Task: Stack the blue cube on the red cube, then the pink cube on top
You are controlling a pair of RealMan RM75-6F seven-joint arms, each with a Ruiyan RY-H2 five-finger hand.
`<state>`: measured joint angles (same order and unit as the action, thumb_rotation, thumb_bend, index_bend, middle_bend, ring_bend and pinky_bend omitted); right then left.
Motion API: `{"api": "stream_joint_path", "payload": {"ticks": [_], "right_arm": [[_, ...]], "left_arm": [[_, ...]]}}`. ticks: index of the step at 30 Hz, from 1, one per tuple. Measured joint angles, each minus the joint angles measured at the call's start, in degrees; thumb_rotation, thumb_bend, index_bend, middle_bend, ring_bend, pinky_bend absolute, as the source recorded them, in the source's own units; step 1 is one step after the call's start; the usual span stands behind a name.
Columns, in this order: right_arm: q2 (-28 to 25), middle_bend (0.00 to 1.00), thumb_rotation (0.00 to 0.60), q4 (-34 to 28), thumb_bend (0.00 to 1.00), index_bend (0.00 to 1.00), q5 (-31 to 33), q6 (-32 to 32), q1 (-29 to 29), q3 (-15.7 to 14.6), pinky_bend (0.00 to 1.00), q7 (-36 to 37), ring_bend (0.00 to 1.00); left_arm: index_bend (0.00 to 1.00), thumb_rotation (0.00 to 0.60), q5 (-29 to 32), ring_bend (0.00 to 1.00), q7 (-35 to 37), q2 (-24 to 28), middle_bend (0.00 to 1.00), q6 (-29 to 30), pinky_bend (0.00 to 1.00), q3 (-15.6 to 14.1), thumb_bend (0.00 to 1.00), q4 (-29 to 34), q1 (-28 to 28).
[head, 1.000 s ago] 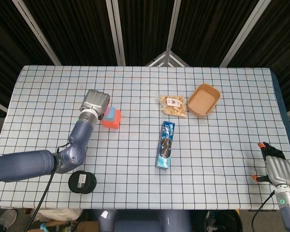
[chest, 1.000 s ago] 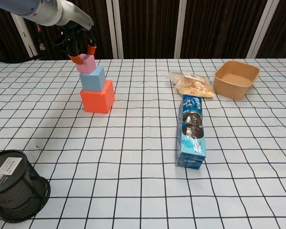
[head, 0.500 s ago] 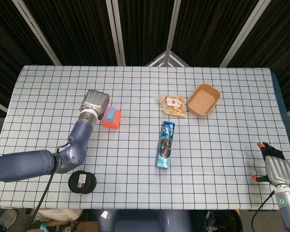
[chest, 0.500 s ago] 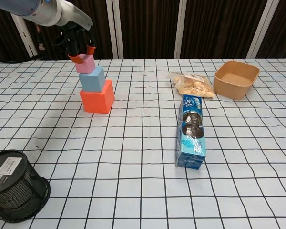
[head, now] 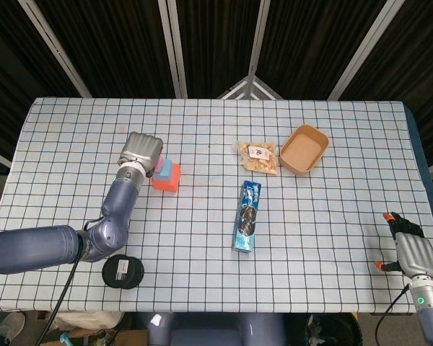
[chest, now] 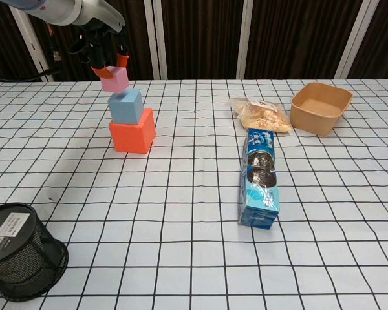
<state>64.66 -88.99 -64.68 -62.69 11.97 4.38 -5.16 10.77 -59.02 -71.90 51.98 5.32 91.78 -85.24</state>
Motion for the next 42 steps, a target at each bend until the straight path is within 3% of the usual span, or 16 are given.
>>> {"api": "stream_joint_path", "payload": {"ticks": [22,42], "right_arm": [[-0.3,0.04,0.600,0.3,0.09,0.03,-1.2,0.2,-0.1,-0.2,0.07,1.8,0.05],[-0.3,0.04,0.600,0.8,0.09,0.03,-1.5,0.5,0.0,-0.2,0.07,2.6,0.05]], "left_arm": [[0.39,0.600,3.8,0.66,-4.2,-2.8,0.83,6.0,0.71,2.3,0.43,-0.3,-0.4],[0.39,0.600,3.5,0.66,-7.9,-6.1,0.83,7.6,0.71,5.6,0.43,-2.6,1.0]]}}
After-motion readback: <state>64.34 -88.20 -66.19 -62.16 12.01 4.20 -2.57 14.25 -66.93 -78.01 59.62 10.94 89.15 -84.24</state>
